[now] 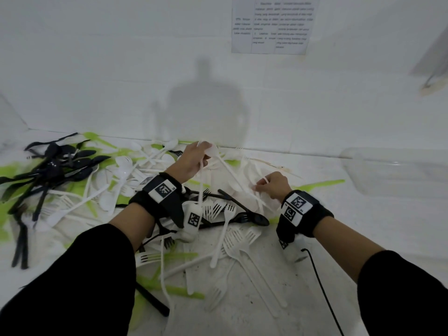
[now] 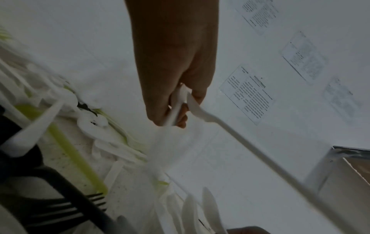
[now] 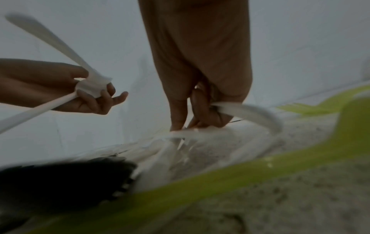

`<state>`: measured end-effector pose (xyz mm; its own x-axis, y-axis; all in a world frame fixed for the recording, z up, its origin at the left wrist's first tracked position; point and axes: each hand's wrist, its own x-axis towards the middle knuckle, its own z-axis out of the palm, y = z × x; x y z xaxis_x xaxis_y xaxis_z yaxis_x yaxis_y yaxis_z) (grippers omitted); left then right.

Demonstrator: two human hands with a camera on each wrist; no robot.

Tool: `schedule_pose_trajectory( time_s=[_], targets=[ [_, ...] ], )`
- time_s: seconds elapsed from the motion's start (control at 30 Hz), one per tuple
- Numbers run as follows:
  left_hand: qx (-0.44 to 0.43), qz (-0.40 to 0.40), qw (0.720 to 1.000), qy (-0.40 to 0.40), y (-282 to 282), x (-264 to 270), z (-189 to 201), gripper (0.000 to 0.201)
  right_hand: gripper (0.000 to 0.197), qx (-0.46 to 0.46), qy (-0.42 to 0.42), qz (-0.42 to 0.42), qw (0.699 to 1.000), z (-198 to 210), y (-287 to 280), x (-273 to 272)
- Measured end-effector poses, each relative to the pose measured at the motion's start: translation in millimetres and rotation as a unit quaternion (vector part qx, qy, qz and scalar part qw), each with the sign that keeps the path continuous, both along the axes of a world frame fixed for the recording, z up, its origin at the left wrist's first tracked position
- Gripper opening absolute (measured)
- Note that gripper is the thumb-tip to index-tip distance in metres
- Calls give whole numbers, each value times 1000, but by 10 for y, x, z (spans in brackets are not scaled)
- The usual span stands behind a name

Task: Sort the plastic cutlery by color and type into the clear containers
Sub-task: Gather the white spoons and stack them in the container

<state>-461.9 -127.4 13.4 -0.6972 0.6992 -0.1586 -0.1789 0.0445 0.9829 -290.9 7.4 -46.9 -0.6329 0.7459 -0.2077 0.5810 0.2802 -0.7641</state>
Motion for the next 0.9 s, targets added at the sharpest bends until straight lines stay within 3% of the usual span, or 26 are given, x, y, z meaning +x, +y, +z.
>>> schedule_pose_trajectory(
  time_s=[0.13, 0.27, 0.33, 0.4, 0.43, 0.47, 0.53, 0.6, 0.63, 0.7, 0.77, 0.83, 0.9],
  targets=[
    [33, -13, 997, -65, 24, 38, 2, 30, 16, -21, 42, -8, 999, 4, -10, 107],
    [50, 23, 990, -127, 109, 91, 8, 17, 14, -21, 97, -35, 994, 74, -8, 169],
    [7, 30, 996, -85, 184, 78, -10, 17, 20, -11, 141, -71, 987, 159, -13, 170],
    [-86, -3, 996, 24, 260, 71, -78, 6, 22, 6, 200, -111, 974, 283, -38, 167],
    [-144, -30, 985, 85, 279, 81, -123, 12, 21, 14, 225, -126, 966, 346, -56, 158],
    [-210, -60, 964, 150, 301, 73, -206, 31, 18, 25, 240, -138, 961, 401, -73, 151],
    [-323, -124, 895, 282, 297, 147, -323, 56, 15, 48, 249, -139, 957, 501, -102, 124],
    [-380, -163, 833, 367, 294, 262, -432, 68, 22, 68, 243, -116, 961, 581, -121, 93],
    [-385, -172, 822, 383, 305, 291, -497, 71, 23, 75, 229, -97, 966, 619, -128, 81],
    [-382, -178, 821, 386, 334, 321, -581, 68, 22, 87, 180, -52, 978, 632, -124, 50],
    [-375, -170, 837, 360, 361, 306, -596, 62, 20, 93, 107, -2, 990, 564, -93, 11],
    [-322, -138, 894, 280, 336, 289, -525, 55, 19, 99, 13, 37, 994, 426, -65, -30],
    [-243, -104, 944, 196, 288, 249, -426, 36, 33, 101, -67, 55, 991, 243, -45, -55]
  ],
)
